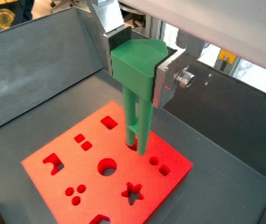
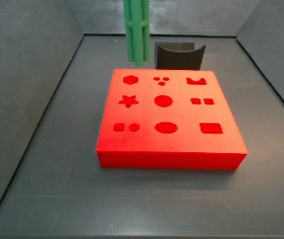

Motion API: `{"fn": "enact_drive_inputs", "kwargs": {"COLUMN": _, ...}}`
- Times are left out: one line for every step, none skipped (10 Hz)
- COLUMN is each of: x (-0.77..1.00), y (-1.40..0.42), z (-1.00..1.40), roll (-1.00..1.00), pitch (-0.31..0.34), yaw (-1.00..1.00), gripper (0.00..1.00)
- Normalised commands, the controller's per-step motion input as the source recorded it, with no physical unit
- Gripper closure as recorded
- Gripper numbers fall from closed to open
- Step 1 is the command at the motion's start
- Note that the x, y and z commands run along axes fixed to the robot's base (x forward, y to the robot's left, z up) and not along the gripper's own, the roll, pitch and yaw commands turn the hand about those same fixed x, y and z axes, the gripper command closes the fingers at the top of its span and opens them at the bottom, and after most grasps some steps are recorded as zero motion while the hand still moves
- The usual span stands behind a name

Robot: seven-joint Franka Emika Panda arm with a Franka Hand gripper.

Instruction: Insert the 3 prong object.

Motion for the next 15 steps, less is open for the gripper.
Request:
{"fn": "enact_drive_inputs", "kwargs": {"x": 0.01, "y": 0.0, "z": -0.1, "roll": 0.07, "pitch": 0.054, "yaw": 0.01, "gripper": 1.0}}
{"fn": "enact_drive_inputs", "kwargs": {"x": 0.0, "y": -0.02, "z": 0.0, "roll": 0.0, "pitch": 0.0, "yaw": 0.0, "gripper": 1.0}}
{"fn": "enact_drive_inputs", "kwargs": {"x": 0.15, "y": 0.35, "z": -0.23, "roll": 0.02, "pitch": 0.0, "yaw": 0.0, "gripper": 1.0}}
{"fn": "enact_drive_inputs", "kwargs": {"x": 0.31, "y": 0.85, "z": -0.23, "roll": 0.0, "pitch": 0.0, "yaw": 0.01, "gripper": 1.0}}
{"fn": "enact_drive_inputs", "kwargs": {"x": 0.34, "y": 0.94, "z": -0.23, "roll": 0.0, "pitch": 0.0, "yaw": 0.01, "gripper": 1.0}}
{"fn": "enact_drive_inputs", "kwargs": {"x": 0.3, "y": 0.9, "z": -0.27, "roll": 0.08, "pitch": 0.031, "yaw": 0.01, "gripper": 1.0}}
{"fn": "enact_drive_inputs", "kwargs": {"x": 0.26, "y": 0.78, "z": -0.27, "roll": 0.24, "pitch": 0.106, "yaw": 0.0, "gripper": 1.0}}
{"fn": "enact_drive_inputs", "kwargs": {"x": 0.11, "y": 0.53, "z": -0.14, "roll": 0.43, "pitch": 0.179, "yaw": 0.07, "gripper": 1.0}}
{"fn": "enact_drive_inputs", "kwargs": {"x": 0.0, "y": 0.23, "z": -0.03, "roll": 0.5, "pitch": 0.157, "yaw": 0.24, "gripper": 1.0}}
{"fn": "enact_drive_inputs", "kwargs": {"x": 0.07, "y": -0.01, "z": -0.11, "roll": 0.5, "pitch": 0.101, "yaw": 0.29, "gripper": 1.0}}
{"fn": "enact_drive_inputs", "kwargs": {"x": 0.11, "y": -0.02, "z": -0.32, "roll": 0.19, "pitch": 0.0, "yaw": 0.1, "gripper": 1.0}}
{"fn": "enact_drive_inputs", "kwargs": {"x": 0.13, "y": 0.0, "z": -0.42, "roll": -0.02, "pitch": -0.116, "yaw": 0.03, "gripper": 1.0}}
{"fn": "enact_drive_inputs", "kwargs": {"x": 0.21, "y": 0.0, "z": -0.57, "roll": -0.13, "pitch": -0.221, "yaw": 0.0, "gripper": 1.0}}
{"fn": "enact_drive_inputs", "kwargs": {"x": 0.29, "y": 0.03, "z": -0.52, "roll": -0.14, "pitch": -0.209, "yaw": 0.0, "gripper": 1.0}}
{"fn": "enact_drive_inputs", "kwargs": {"x": 0.12, "y": 0.03, "z": -0.39, "roll": -0.02, "pitch": -0.137, "yaw": -0.03, "gripper": 1.0}}
